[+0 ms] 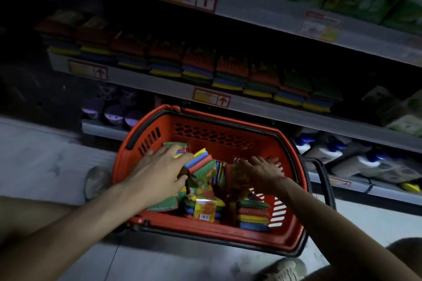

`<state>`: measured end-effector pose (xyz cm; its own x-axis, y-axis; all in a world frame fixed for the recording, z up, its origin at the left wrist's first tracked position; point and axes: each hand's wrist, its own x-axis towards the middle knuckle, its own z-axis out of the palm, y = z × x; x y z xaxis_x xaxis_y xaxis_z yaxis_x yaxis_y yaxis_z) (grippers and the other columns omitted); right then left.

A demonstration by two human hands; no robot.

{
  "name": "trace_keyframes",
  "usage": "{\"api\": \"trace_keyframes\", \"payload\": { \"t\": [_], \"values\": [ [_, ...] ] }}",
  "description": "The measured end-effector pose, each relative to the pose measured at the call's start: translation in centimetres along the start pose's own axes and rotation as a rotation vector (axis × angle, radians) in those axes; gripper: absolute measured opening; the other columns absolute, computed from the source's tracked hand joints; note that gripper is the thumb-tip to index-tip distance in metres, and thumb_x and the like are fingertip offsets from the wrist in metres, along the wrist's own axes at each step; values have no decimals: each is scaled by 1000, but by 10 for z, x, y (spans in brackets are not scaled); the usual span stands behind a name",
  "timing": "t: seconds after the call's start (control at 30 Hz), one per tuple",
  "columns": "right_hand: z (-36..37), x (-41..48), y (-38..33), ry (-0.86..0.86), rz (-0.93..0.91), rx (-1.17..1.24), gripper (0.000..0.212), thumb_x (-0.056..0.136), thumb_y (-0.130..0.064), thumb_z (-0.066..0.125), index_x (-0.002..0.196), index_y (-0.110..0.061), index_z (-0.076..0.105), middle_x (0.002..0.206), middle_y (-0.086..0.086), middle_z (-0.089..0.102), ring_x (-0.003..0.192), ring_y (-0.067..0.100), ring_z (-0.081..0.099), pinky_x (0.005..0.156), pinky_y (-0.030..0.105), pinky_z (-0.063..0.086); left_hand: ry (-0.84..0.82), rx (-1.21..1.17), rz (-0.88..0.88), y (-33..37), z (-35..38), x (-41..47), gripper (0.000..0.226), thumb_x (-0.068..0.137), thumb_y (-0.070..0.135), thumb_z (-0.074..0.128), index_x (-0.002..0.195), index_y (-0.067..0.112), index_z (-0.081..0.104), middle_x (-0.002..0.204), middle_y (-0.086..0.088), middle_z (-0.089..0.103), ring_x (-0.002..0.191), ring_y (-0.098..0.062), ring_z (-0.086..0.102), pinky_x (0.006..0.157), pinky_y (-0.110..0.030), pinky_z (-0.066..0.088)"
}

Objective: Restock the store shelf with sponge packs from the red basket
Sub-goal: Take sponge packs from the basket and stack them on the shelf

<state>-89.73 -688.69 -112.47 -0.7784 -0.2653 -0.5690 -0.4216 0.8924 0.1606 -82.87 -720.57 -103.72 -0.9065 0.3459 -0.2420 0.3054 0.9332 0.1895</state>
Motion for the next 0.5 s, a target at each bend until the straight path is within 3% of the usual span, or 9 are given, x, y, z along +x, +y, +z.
{"api": "trace_keyframes", "payload": {
  "t": [0.1, 0.23, 0.37, 0.5],
  "values": [
    [2, 1, -3, 90, -9, -7, 94, 88, -34, 75, 161, -30, 17, 146, 7, 45, 132, 27, 45, 108, 41, 41, 41, -21, -16, -3, -2, -2, 57, 102, 45, 50, 156, 36, 34, 157, 4, 35, 143, -22, 41, 111, -44, 38],
    [-24, -21, -6, 175, -35, 110, 95, 84, -44, 74, 159, -19, 22, 138, 8, 47, 128, 28, 47, 107, 40, 43, 81, -139, -41, -6, -1, 1, 56, 101, 45, 55, 154, 34, 41, 149, 6, 45, 136, -18, 49, 107, -40, 43],
    [-56, -58, -19, 347, -115, 486, 96, 73, -38, 86, 152, -14, 36, 135, 7, 56, 124, 27, 54, 103, 30, 41, 41, -699, -207, 1, -4, 6, 58, 94, 57, 63, 146, 35, 50, 136, 6, 57, 124, -16, 58, 95, -33, 48],
    [-91, -86, -49, 271, -224, 1016, 89, 74, -15, 90, 146, -24, 39, 131, -4, 57, 116, 10, 61, 95, 32, 57, -42, -1118, -376, 14, -15, 6, 71, 86, 69, 64, 148, 37, 45, 137, 6, 55, 122, -17, 57, 94, -37, 51]
  ]
}}
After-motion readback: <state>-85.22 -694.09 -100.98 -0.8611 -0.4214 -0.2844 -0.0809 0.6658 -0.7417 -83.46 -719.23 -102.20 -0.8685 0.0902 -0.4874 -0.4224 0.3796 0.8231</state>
